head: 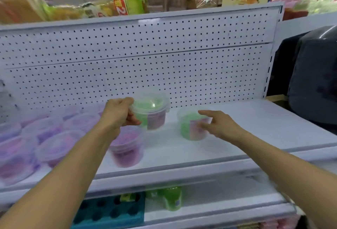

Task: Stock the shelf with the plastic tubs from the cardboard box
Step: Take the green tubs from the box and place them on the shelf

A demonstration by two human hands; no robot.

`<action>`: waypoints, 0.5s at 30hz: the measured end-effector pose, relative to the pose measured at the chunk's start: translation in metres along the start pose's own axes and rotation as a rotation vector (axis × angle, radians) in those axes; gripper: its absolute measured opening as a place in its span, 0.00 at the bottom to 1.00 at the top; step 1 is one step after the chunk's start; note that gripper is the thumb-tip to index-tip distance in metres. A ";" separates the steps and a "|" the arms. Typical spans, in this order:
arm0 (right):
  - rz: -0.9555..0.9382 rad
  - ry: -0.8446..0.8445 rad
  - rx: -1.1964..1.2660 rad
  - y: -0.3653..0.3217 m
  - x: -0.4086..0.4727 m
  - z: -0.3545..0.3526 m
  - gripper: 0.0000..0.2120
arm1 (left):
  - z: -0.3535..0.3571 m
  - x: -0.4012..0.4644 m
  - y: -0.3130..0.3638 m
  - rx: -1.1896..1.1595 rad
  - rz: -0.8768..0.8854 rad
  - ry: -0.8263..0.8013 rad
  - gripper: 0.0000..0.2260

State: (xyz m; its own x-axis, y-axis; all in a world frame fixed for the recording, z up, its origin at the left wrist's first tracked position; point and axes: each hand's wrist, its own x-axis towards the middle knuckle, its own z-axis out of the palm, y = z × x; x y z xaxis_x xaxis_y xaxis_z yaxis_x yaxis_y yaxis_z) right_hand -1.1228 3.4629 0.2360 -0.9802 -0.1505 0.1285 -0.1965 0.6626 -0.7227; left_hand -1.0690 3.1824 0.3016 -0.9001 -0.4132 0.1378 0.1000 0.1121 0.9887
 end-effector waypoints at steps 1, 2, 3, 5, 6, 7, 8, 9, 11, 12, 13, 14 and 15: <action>-0.063 0.055 -0.220 0.001 0.004 0.000 0.23 | -0.005 0.006 0.000 -0.005 -0.007 0.005 0.08; -0.119 0.103 -0.331 0.002 0.009 0.000 0.23 | -0.008 0.012 0.000 -0.013 -0.012 0.009 0.09; -0.164 0.134 -0.355 0.002 0.014 0.002 0.23 | -0.011 0.018 0.001 -0.021 -0.014 0.012 0.09; -0.223 0.158 -0.346 -0.003 0.029 0.011 0.23 | -0.016 0.030 0.003 -0.030 -0.012 0.015 0.09; -0.233 0.162 -0.348 -0.007 0.039 0.017 0.22 | -0.018 0.037 0.004 -0.036 -0.013 0.018 0.09; -0.234 0.159 -0.355 -0.013 0.049 0.023 0.22 | -0.020 0.043 0.004 -0.045 -0.012 0.021 0.09; -0.230 0.149 -0.362 -0.021 0.059 0.030 0.21 | -0.022 0.050 0.005 -0.055 -0.010 0.027 0.09; -0.224 0.132 -0.374 -0.028 0.069 0.036 0.20 | -0.024 0.056 0.005 -0.064 -0.007 0.033 0.09; -0.196 0.081 -0.419 -0.043 0.089 0.050 0.19 | -0.028 0.067 0.004 -0.068 -0.006 0.039 0.09; -0.183 0.059 -0.439 -0.048 0.099 0.057 0.18 | -0.030 0.073 0.004 -0.064 -0.011 0.039 0.09; -0.173 0.040 -0.450 -0.053 0.108 0.063 0.18 | -0.030 0.077 0.002 -0.063 -0.016 0.036 0.09; -0.167 0.025 -0.452 -0.057 0.116 0.068 0.18 | -0.031 0.082 0.001 -0.068 -0.023 0.032 0.08; -0.159 0.009 -0.452 -0.060 0.123 0.072 0.18 | -0.031 0.086 -0.001 -0.075 -0.031 0.026 0.07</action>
State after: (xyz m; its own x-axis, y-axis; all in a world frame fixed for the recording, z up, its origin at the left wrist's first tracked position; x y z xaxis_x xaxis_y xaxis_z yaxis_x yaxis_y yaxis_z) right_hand -1.2296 3.3516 0.2461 -0.9369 -0.2710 0.2207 -0.3328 0.8849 -0.3259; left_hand -1.1337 3.1189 0.3147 -0.8922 -0.4387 0.1076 0.1045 0.0314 0.9940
